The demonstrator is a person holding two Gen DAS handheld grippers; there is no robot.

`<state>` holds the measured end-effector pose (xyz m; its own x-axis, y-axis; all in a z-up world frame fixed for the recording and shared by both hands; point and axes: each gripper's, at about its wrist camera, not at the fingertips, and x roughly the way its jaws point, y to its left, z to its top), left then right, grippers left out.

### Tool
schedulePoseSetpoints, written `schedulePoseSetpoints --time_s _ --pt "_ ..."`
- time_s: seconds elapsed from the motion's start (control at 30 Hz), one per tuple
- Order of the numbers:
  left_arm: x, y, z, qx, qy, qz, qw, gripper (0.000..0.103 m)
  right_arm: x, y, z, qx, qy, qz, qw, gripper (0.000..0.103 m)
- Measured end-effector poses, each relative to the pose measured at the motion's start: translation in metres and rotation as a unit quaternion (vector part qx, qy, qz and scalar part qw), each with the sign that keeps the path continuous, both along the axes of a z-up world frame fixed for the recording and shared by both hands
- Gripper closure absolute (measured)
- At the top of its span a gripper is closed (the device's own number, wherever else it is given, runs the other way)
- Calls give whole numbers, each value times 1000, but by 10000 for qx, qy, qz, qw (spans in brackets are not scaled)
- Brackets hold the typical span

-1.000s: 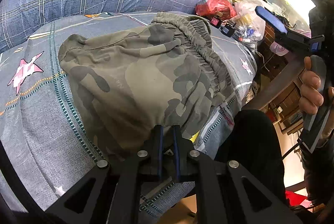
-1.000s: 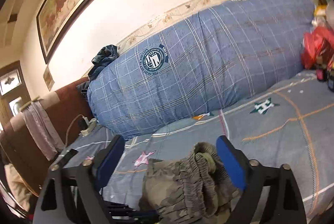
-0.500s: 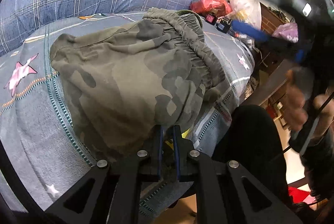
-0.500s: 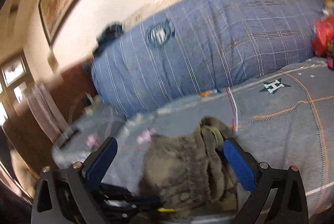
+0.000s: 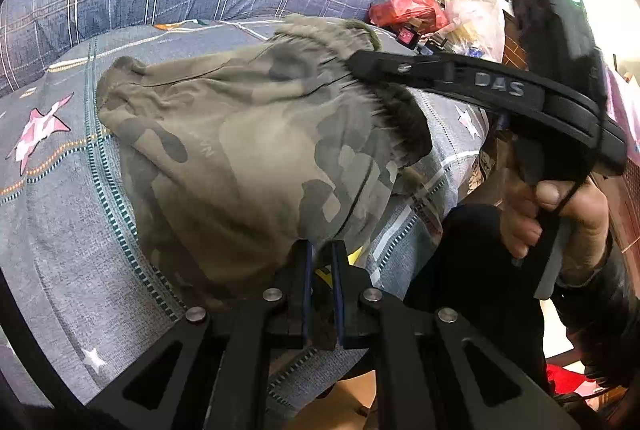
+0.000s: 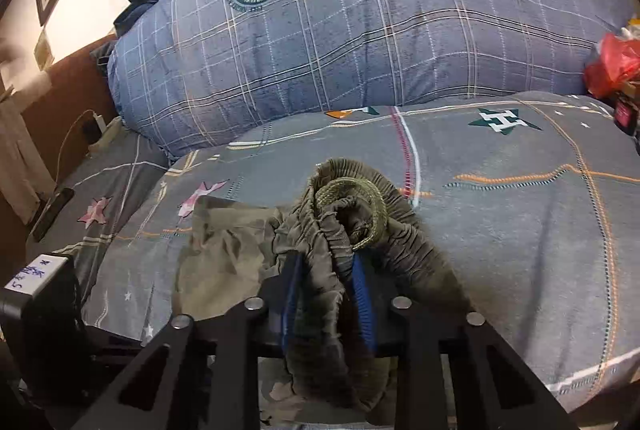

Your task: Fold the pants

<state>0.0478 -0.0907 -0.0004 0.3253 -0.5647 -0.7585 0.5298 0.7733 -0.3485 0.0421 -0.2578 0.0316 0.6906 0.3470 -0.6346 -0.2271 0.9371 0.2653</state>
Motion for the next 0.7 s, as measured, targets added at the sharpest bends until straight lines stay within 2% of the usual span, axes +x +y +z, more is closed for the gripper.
schedulePoseSetpoints --time_s 0.13,0.23,0.3,0.37,0.47,0.53,0.57,0.6,0.67,0.7 --pt "-4 -4 -1 64 -50 -80 9999 94 -25 -11 7 -66 -290 -488 9984 87" --pt "0 -3 -6 4 23 -36 10000 95 -14 -19 -26 -53 179 -739 9971 87" --pt "1 1 -3 -88 110 30 9999 94 -2 -27 -46 153 473 -726 9961 87" --pt "-2 7 11 -122 35 118 9998 95 -3 -34 -43 405 478 -808 9948 82" --pt "-10 18 44 -270 -457 255 9983 94 -15 -35 -23 405 372 -839 9950 74" --pt "-5 19 56 -56 -732 460 9962 91 -25 -29 -6 326 87 -749 9966 74" --pt "3 15 53 211 -790 590 9949 87 -30 -25 2 280 -69 -684 9972 72" --pt "9 11 48 423 -787 679 9937 82 -34 -21 7 228 -196 -627 9976 66" --pt "21 -1 20 1017 -626 728 9902 81 -35 -12 4 115 -227 -593 9979 54" --pt "23 -6 6 1232 -548 735 9881 81 -32 -8 -5 59 -101 -588 9982 53"
